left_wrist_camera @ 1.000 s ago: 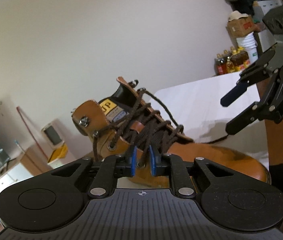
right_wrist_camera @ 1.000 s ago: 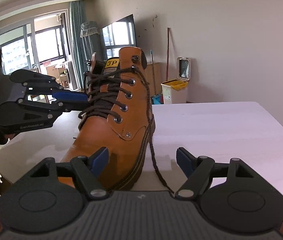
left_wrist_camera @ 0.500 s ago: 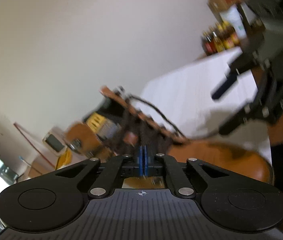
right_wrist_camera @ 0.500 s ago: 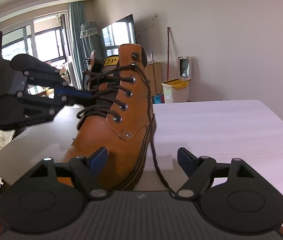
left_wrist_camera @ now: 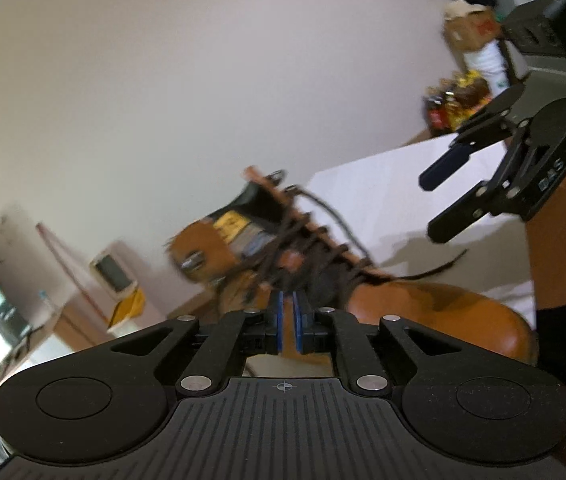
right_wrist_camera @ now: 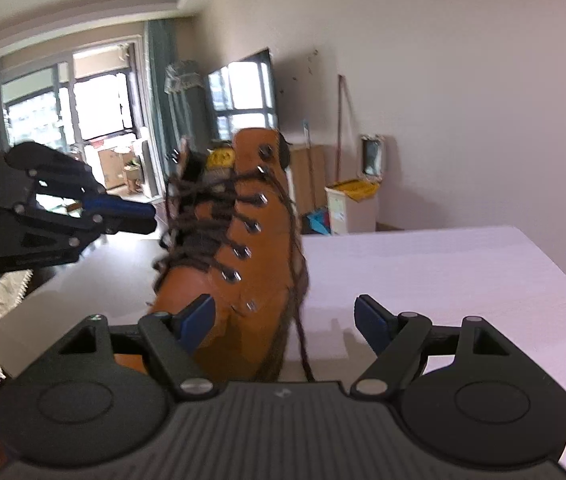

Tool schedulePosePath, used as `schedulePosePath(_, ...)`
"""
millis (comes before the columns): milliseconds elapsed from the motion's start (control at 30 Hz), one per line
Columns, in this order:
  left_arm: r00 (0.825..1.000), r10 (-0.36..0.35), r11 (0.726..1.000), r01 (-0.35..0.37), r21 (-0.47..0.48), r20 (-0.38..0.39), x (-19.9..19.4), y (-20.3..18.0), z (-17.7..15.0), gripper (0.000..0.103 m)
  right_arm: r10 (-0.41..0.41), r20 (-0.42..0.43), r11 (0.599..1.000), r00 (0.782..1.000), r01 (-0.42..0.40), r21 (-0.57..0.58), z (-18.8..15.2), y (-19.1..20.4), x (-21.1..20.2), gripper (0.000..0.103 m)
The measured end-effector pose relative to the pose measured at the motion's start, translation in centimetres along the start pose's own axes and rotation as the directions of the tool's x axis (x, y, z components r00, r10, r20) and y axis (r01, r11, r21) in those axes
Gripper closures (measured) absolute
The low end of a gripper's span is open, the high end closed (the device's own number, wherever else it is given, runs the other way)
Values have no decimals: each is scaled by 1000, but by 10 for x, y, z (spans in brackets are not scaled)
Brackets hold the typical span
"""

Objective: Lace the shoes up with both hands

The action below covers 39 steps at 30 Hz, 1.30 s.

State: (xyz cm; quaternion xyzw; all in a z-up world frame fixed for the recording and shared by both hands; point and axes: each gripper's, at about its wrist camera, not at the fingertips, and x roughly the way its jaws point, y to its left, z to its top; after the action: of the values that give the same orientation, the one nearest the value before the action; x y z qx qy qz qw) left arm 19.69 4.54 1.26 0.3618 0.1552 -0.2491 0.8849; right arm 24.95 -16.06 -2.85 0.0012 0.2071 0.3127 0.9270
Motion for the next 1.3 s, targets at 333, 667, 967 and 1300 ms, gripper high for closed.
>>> schedulePosePath(333,999,22,1000,-22,-6,26,0,3,-2,94,42,30,999,999,-41,-36,14,12,8,39)
schedulePosePath(667,997,-15,994,7,111,75,15,-11,23,91,30,20,999,999,-30,-10,7,7,8,35)
schedulePosePath(967,999,-23,954,15,301,23,30,-27,32,91,16,22,1000,1000,-16,9,2,-1,2,31)
schedulePosePath(1300,994,-95,937,108,331,-55,34,-15,43,101,20,23,999,1000,-21,26,-2,-2,0,31)
